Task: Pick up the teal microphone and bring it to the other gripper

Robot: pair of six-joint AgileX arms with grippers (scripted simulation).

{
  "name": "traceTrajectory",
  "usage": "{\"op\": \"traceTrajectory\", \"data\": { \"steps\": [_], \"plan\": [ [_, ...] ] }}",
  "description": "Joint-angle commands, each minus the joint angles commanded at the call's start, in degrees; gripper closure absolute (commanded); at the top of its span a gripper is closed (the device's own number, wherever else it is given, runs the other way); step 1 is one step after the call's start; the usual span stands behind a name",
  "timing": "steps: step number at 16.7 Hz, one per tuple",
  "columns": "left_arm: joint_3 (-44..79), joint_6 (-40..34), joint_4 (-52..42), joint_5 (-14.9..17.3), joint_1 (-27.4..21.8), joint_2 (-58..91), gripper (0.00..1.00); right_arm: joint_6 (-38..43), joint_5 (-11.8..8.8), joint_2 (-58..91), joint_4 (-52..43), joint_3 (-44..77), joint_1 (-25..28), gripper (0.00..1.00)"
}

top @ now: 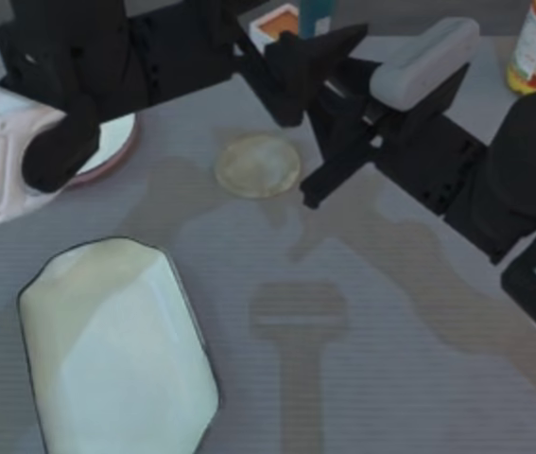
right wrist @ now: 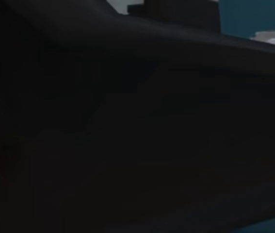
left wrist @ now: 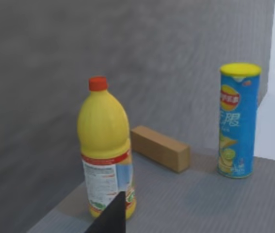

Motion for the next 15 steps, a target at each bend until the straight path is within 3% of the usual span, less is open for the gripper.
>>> {"op": "traceTrajectory", "data": {
  "steps": [8,15],
  "plan": [
    [0.0,0.0,0.0,0.0,0.0,0.0,0.98,0.0,0.0,0.0,0.0,0.0,0.0,1.0],
    [0.0,0.0,0.0,0.0,0.0,0.0,1.0,0.0,0.0,0.0,0.0,0.0,0.0,1.0]
  ]
}}
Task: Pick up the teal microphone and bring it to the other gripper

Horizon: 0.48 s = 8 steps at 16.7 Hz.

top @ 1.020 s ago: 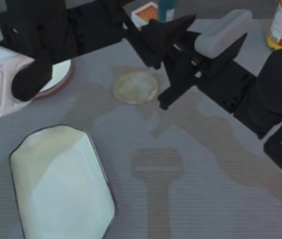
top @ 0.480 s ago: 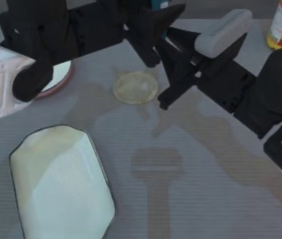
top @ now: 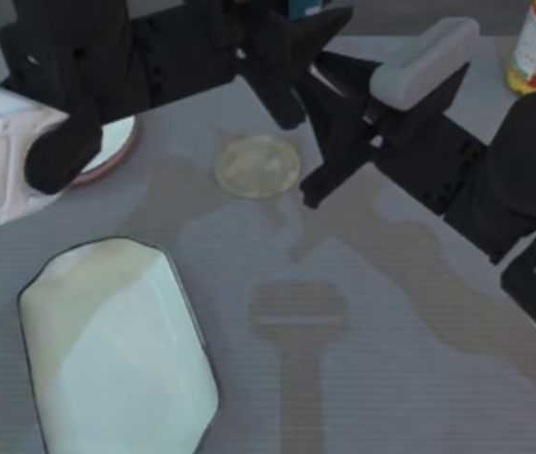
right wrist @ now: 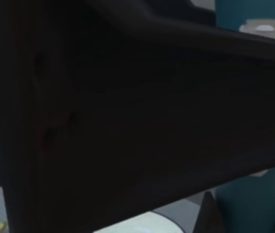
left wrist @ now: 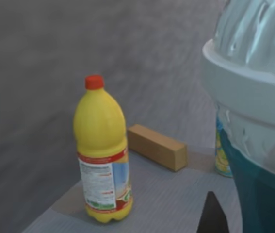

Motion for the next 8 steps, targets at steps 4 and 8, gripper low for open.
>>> {"op": "traceTrajectory", "data": {
  "steps": [4,8],
  "plan": [
    [0.0,0.0,0.0,0.0,0.0,0.0,1.0,0.0,0.0,0.0,0.0,0.0,0.0,0.85],
    [0.0,0.0,0.0,0.0,0.0,0.0,1.0,0.0,0.0,0.0,0.0,0.0,0.0,0.55]
  ]
}}
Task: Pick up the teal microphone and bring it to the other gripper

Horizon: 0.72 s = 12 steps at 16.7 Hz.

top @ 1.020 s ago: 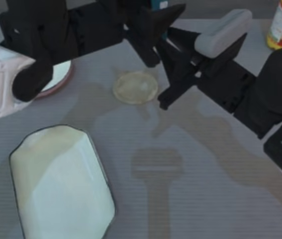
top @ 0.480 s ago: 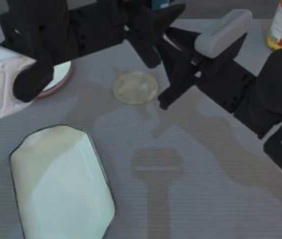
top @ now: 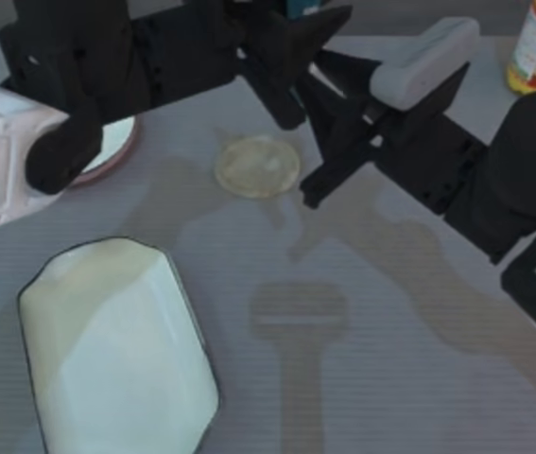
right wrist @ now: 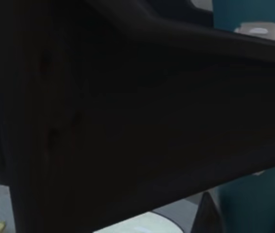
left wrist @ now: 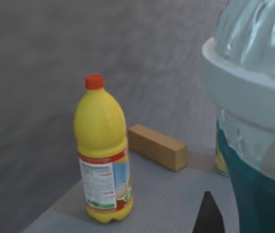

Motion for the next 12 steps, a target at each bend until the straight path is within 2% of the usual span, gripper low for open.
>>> {"op": "traceTrajectory", "data": {
  "steps": [7,12],
  "plan": [
    [0.0,0.0,0.0,0.0,0.0,0.0,1.0,0.0,0.0,0.0,0.0,0.0,0.0,0.02],
    [0.0,0.0,0.0,0.0,0.0,0.0,1.0,0.0,0.0,0.0,0.0,0.0,0.0,0.0]
  ]
}}
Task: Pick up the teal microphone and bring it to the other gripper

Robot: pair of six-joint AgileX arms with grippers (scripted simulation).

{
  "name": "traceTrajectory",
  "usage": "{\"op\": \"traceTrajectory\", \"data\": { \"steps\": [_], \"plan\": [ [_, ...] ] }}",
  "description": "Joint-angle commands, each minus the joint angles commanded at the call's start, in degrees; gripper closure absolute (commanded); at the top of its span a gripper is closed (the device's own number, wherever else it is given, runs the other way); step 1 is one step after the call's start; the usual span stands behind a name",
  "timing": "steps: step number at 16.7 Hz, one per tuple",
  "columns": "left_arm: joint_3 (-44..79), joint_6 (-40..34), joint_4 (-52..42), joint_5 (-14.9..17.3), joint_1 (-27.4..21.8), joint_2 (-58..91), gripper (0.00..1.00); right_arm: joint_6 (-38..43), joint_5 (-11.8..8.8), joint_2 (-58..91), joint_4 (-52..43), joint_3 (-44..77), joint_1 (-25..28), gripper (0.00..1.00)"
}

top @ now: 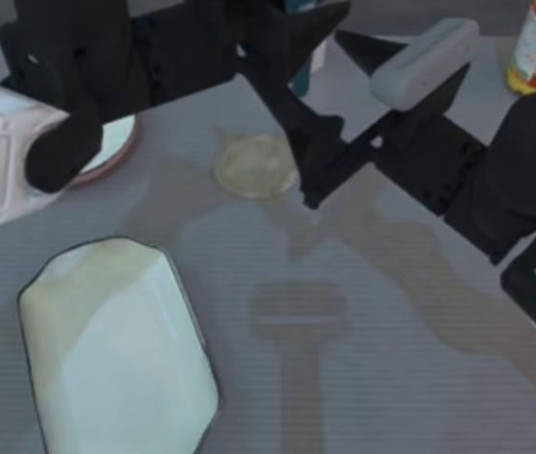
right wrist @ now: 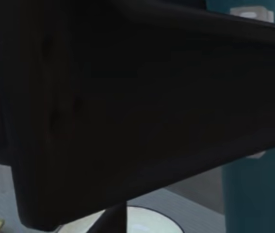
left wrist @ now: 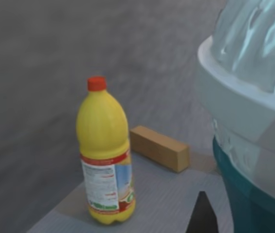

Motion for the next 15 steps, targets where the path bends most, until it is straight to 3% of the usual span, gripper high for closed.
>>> {"op": "traceTrajectory", "data": {
  "steps": [5,15],
  "plan": [
    [0.14,0.17,-0.07,-0.06,0.12,-0.25,1.0,-0.13,0.12,0.09,-0.02,-0.32,-0.16,0.0],
    [-3.96,0.53,-0.67,7.84,9.27,-4.58,1.0,0.2,-2.58,-14.05,1.05,-15.42,-2.1,0.0]
  ]
}}
